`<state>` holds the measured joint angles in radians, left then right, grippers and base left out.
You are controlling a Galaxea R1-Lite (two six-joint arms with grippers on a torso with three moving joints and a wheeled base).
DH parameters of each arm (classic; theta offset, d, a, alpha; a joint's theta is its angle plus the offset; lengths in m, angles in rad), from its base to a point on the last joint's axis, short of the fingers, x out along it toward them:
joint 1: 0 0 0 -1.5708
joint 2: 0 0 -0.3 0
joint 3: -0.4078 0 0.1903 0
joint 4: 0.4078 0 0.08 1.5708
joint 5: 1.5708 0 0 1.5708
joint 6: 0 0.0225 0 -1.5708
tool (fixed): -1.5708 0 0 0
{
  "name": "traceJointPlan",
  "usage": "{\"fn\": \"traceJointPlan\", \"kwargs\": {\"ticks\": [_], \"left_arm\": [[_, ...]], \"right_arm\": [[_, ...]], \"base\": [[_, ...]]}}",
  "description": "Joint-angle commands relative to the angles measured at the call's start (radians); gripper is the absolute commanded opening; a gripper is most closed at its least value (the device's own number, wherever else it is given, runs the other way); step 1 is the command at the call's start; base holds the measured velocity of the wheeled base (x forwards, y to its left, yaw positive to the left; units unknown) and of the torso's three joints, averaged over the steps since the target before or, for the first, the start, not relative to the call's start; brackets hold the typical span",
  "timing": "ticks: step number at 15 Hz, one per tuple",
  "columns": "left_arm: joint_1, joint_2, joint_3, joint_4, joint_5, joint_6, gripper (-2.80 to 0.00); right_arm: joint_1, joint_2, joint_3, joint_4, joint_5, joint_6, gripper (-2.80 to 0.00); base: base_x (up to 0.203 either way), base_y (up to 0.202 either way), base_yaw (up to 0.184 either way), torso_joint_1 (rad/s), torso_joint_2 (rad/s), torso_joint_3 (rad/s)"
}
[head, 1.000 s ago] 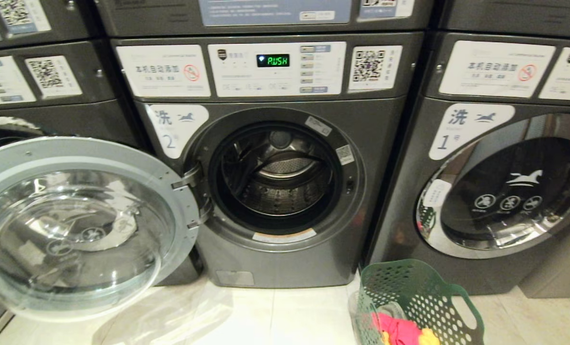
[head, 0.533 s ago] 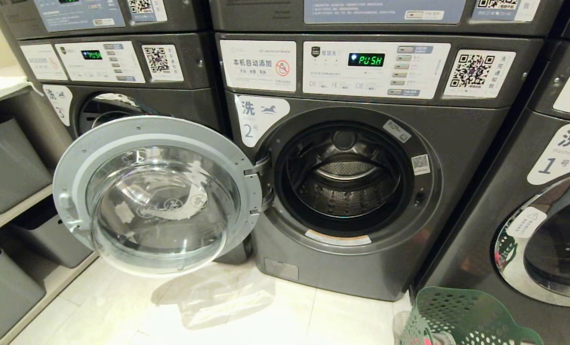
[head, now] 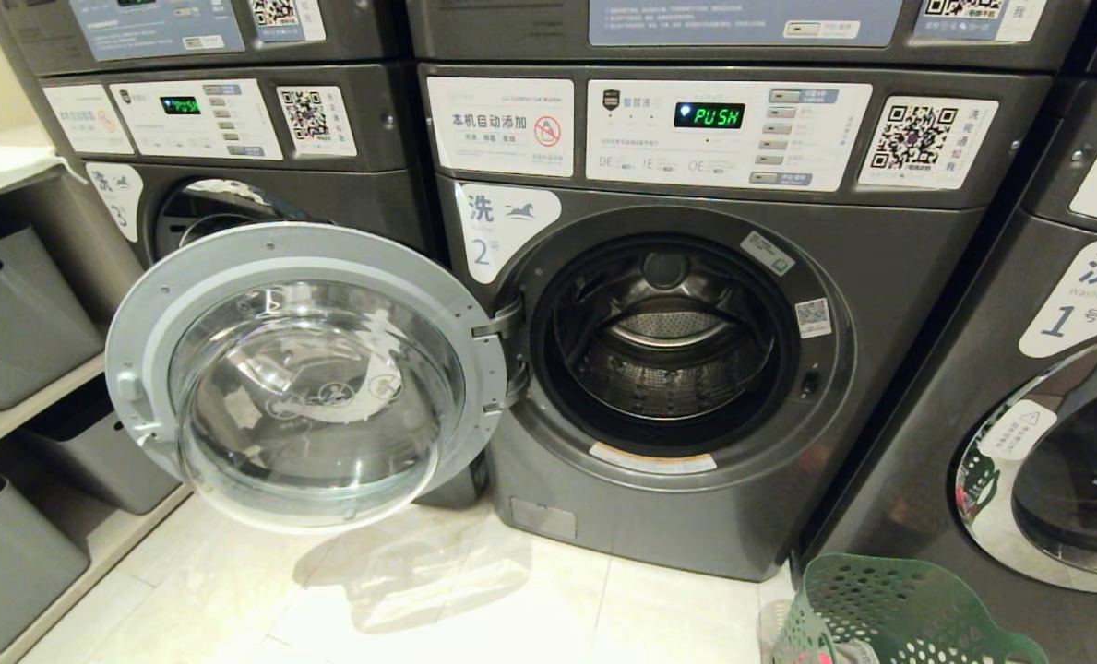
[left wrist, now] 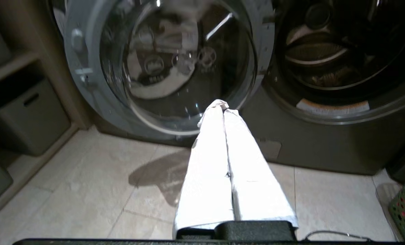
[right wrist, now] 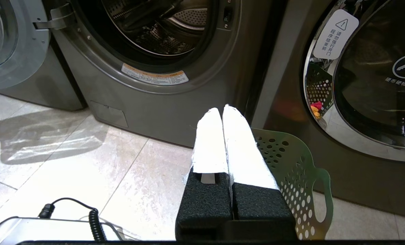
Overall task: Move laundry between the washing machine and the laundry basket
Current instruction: Close the washing machine door with the left hand
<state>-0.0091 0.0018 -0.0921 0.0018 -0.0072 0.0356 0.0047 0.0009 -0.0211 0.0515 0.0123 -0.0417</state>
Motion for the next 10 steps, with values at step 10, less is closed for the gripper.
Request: {"fn": "traceJointPlan", "kwargs": {"ticks": [10], "left_arm": [[0.032,1.241,-1.332,0.153,0.168,-0.001,-2.8]], "right_arm": [[0.0,0.001,-0.002,0.005,0.0,0.0,-2.8]], "base": [[0.0,0.0,0.0,0.0,0.0,0.0]]}}
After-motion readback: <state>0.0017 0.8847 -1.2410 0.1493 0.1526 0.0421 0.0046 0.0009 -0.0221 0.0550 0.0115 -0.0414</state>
